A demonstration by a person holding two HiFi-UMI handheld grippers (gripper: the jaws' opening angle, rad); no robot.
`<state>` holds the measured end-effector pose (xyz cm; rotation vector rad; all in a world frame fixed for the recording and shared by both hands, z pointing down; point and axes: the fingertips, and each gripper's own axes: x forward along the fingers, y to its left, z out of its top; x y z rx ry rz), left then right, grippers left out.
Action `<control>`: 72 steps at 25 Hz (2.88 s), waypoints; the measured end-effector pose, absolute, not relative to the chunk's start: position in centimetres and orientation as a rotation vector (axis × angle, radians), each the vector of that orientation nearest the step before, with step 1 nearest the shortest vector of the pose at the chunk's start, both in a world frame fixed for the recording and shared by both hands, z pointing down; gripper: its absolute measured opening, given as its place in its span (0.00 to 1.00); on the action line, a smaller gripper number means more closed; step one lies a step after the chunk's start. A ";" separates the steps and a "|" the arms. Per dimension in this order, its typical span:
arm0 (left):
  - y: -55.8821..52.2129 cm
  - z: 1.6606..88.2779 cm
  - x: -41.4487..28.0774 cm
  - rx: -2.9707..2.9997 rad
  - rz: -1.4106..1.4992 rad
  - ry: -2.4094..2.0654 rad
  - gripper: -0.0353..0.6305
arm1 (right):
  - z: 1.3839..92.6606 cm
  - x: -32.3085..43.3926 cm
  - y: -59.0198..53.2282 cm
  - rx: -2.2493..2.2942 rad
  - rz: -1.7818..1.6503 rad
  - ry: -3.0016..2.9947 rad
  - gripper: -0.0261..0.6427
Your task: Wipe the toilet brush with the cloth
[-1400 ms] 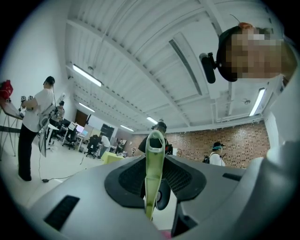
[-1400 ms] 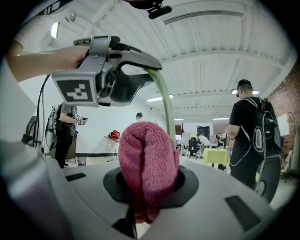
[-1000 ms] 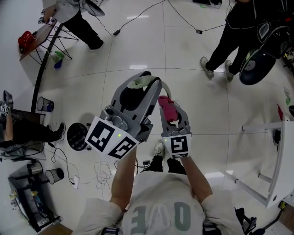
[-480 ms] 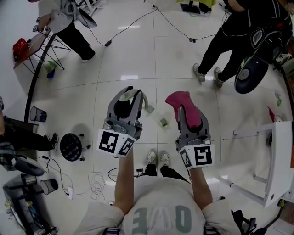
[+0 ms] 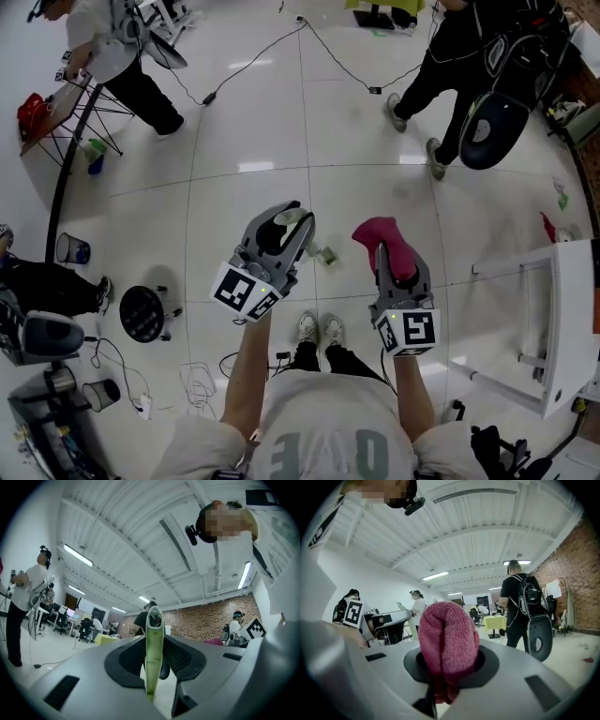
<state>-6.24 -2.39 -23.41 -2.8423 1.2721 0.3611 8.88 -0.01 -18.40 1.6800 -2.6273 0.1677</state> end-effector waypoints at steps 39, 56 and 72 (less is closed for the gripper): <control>-10.9 34.9 1.4 -3.162 0.196 -0.723 0.23 | 39.6 10.3 -10.3 1.373 0.107 -2.758 0.14; -11.8 42.4 3.3 -3.230 0.114 -0.949 0.23 | 42.9 11.0 -10.4 1.352 0.101 -2.754 0.14; -16.0 39.2 0.9 -3.264 0.256 -0.557 0.39 | 41.9 9.6 -11.0 1.316 0.084 -2.804 0.14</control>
